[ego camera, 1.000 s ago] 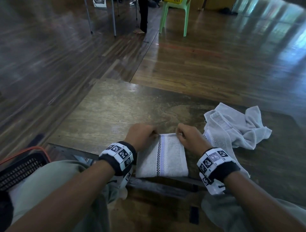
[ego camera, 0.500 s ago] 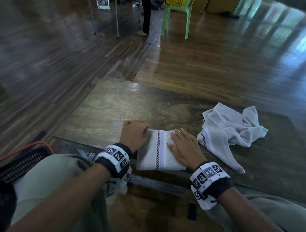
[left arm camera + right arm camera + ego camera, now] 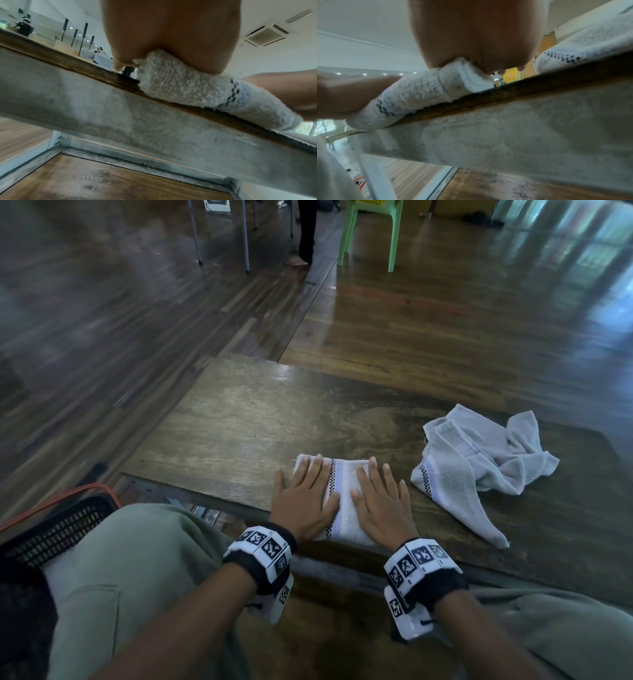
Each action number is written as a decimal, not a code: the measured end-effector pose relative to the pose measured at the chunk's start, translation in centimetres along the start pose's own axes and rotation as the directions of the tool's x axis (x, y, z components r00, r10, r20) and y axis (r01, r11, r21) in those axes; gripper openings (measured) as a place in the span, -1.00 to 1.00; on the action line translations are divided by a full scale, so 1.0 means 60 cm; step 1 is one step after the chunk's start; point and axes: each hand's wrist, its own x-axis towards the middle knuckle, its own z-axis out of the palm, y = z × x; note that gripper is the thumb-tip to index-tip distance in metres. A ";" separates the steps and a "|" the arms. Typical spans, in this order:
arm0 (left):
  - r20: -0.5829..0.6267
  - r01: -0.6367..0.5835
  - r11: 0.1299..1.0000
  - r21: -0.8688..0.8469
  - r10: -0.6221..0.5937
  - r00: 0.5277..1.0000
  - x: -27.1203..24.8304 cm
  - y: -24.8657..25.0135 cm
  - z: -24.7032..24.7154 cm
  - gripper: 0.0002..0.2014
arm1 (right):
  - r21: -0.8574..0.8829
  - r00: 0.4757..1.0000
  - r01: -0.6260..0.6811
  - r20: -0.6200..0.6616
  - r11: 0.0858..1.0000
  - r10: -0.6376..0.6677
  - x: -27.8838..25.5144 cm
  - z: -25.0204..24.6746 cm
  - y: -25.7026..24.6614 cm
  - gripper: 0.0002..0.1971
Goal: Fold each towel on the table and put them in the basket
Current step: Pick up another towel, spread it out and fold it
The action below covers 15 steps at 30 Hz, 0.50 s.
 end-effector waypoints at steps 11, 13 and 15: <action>0.032 0.088 0.992 -0.093 -0.086 0.996 0.022 -0.034 -0.014 -0.44 | 0.048 0.998 -0.062 0.024 0.997 0.061 0.007 -0.008 0.017 -0.45; 0.035 0.135 0.982 -0.131 -0.132 0.991 0.019 -0.041 -0.018 -0.45 | 0.068 0.997 -0.070 -0.025 0.995 0.072 0.006 -0.014 0.029 -0.47; 0.026 0.176 0.965 -0.195 -0.174 0.984 0.015 -0.046 -0.021 -0.46 | 0.119 0.987 -0.104 -0.107 0.987 0.117 0.004 -0.023 0.040 -0.51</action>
